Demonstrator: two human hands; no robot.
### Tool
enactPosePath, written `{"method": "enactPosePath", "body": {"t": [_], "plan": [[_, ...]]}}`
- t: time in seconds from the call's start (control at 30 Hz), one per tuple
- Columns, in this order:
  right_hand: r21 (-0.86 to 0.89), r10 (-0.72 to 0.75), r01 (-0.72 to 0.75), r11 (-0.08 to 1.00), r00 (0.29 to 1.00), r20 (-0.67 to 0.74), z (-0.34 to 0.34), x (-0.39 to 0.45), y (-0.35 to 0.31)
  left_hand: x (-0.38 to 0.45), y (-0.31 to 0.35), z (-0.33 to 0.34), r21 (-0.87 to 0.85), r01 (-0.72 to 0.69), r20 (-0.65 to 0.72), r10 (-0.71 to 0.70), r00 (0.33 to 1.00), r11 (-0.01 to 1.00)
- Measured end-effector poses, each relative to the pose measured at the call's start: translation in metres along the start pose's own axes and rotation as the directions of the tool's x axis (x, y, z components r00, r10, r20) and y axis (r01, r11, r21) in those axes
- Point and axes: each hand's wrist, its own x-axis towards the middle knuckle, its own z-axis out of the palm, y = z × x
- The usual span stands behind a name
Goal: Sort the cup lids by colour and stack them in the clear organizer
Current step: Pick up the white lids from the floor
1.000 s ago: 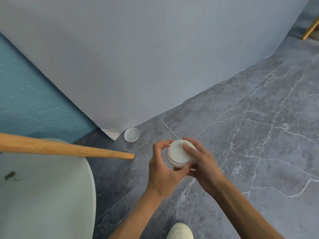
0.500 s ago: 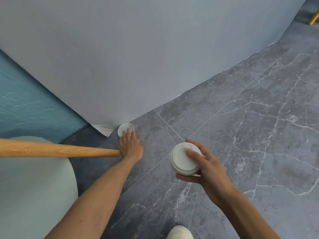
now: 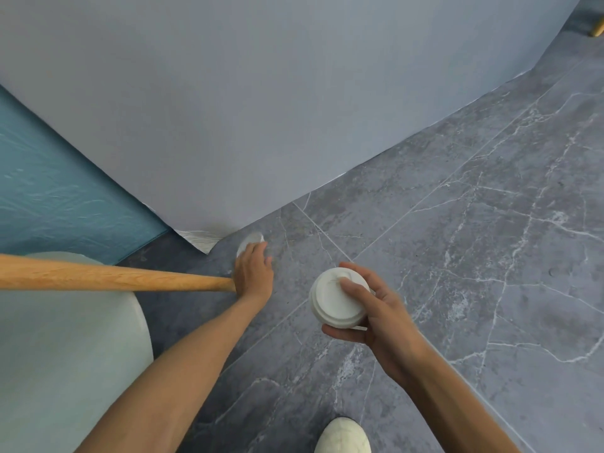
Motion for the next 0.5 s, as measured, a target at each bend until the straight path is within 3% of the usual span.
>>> {"method": "enactPosePath", "body": {"t": [0.1,0.17,0.3,0.4,0.43,0.5], "plan": [[-0.007,-0.007,0.007,1.000,0.999,-0.044,-0.002,-0.012,-0.005,-0.024,0.044,-0.025,-0.297,0.140,-0.107,-0.178,0.978,0.945],[-0.022,-0.022,0.020,1.000,0.996,-0.083,-0.006,-0.022,-0.012,-0.049,0.084,-0.047,-0.523,0.229,-0.084,-0.317,0.945,0.821],[0.004,-0.076,0.079,0.997,0.979,-0.191,-0.009,-0.051,-0.034,-0.112,0.141,-0.111,-0.870,0.354,0.160,-0.483,0.861,0.344],[-0.038,-0.121,0.116,0.992,0.977,-0.178,-0.001,-0.080,-0.053,-0.151,0.169,-0.172,-0.905,0.426,0.406,-0.364,0.838,-0.028],[-0.054,-0.131,0.124,0.991,0.979,-0.156,0.004,-0.091,-0.060,-0.163,0.176,-0.190,-0.905,0.422,0.417,-0.315,0.853,-0.055],[-0.066,-0.144,0.137,0.988,0.984,-0.109,0.019,-0.113,-0.074,-0.185,0.188,-0.220,-0.926,0.371,0.341,-0.273,0.900,0.069]]}}
